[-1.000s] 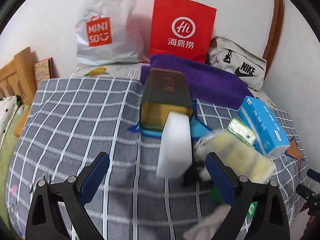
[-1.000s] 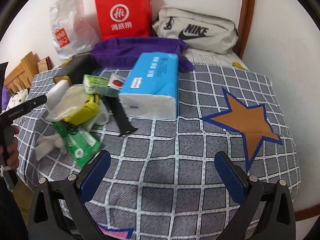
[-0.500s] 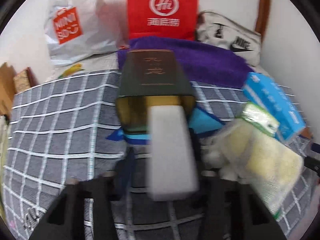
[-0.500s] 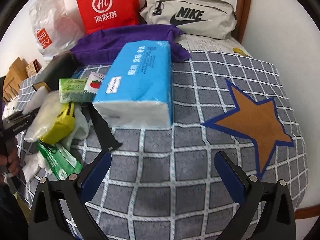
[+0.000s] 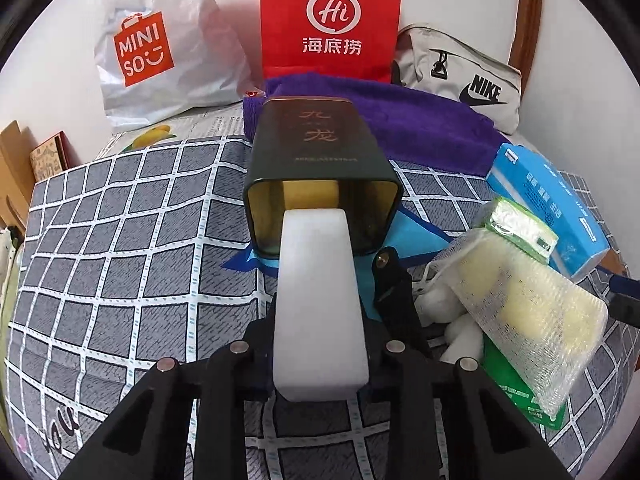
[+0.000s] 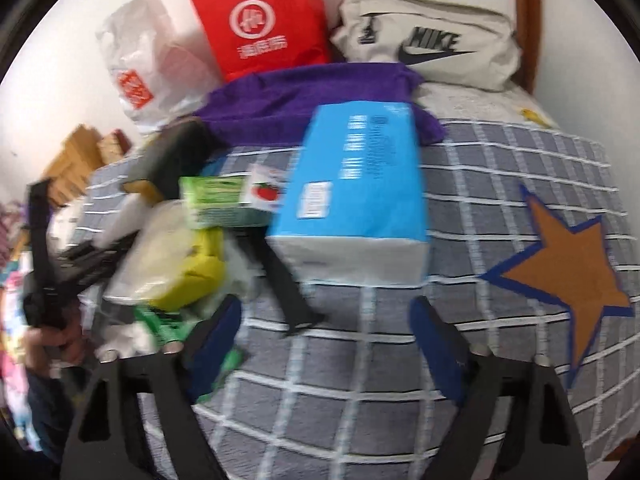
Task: Organize soft objects
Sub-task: 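Grasp the small green tissue pack with the right tool while the left holds the white block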
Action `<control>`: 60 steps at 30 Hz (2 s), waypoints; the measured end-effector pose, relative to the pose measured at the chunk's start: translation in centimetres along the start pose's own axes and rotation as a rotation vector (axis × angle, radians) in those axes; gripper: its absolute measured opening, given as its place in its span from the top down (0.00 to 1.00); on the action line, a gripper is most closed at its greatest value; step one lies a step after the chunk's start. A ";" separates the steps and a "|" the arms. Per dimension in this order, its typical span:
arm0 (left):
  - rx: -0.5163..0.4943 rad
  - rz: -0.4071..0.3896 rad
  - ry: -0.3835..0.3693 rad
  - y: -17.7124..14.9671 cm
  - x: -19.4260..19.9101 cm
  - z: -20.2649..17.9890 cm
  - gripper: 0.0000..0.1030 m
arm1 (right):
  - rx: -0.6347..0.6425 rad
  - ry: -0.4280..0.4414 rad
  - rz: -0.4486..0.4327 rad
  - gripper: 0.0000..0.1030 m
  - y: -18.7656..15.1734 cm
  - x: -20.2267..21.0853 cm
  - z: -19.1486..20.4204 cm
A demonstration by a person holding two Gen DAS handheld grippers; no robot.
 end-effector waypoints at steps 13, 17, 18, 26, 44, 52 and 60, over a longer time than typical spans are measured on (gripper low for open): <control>0.018 0.009 -0.005 0.0 -0.5 0.1 0.73 | 0.347 0.018 -0.152 0.27 5.1 -1.5 8.4; 0.039 0.006 -0.025 -0.1 -0.5 0.5 0.72 | 0.371 0.036 -0.112 0.35 5.1 -3.4 8.9; 0.042 0.005 -0.027 -0.1 -0.5 0.5 0.72 | 0.369 0.038 -0.087 0.39 4.9 -4.2 9.0; 0.067 0.003 -0.050 -0.1 -0.5 0.9 0.72 | 0.419 0.004 -0.051 0.48 4.6 -7.0 10.0; 0.029 0.008 -0.013 -0.1 -0.6 0.3 0.72 | 0.390 0.102 -0.082 0.75 3.8 -0.4 10.7; 0.025 0.006 -0.011 -0.2 -0.6 0.3 0.73 | 0.318 0.112 -0.088 0.75 3.2 0.4 9.3; 0.022 0.017 -0.017 0.0 0.8 0.1 0.73 | 0.319 0.111 -0.147 0.75 4.0 2.5 8.8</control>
Point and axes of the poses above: each gripper's, at about its wrist camera, not at the fingertips, and x roughly against the way its jaws point, z to its left, y to its top, the point moved 1 cm from there along -x, roughly the way its jaws point, and after that the axes turned 6 degrees about -z, right-handed, at the moved point
